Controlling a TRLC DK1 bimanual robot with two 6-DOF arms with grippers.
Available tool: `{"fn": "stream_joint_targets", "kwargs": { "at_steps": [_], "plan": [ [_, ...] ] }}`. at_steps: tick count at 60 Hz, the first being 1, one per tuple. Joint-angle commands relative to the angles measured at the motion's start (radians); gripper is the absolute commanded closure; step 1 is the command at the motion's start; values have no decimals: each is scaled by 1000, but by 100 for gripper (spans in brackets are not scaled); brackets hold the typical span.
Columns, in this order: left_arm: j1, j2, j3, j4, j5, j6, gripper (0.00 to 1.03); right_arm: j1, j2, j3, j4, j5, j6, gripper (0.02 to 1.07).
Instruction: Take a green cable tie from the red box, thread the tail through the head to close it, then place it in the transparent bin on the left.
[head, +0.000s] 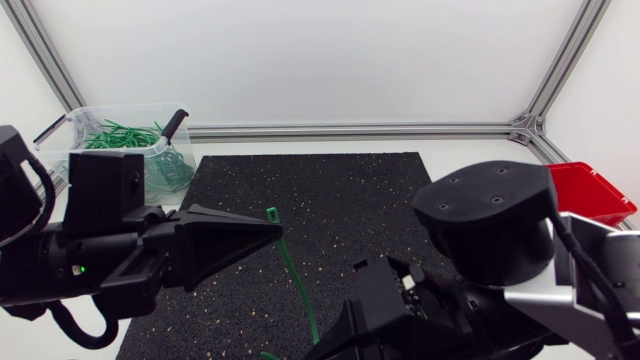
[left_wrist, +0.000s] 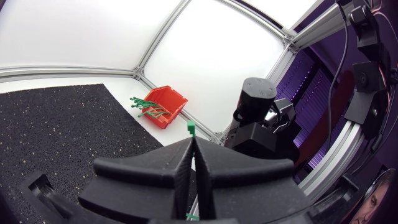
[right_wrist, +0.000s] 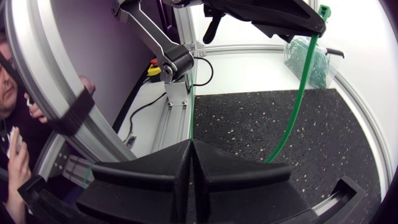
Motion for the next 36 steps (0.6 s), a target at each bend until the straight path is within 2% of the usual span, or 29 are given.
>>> {"fn": "stream_joint_targets", "kwargs": {
  "at_steps": [1,9,14,19,29,36],
  "plan": [
    [-24,-15,-30,26,-16,-17,99,-5,16,59,-76,-28,129,101],
    [-34,-27,-38,35,-35,-17,99,-38,36,129,-176,-145,211,101],
    [-42,-30,-46,46,-41,-17,99,-51,36,154,-191,-172,349,101],
    [-48,-32,-52,53,-45,-17,99,-74,28,168,-188,-247,464,101],
    [-57,-50,-55,61,-56,-17,99,-80,25,211,-195,-318,604,101],
    [-85,-70,-66,73,-95,-16,99,-97,27,225,-190,-370,699,101]
  ]
}}
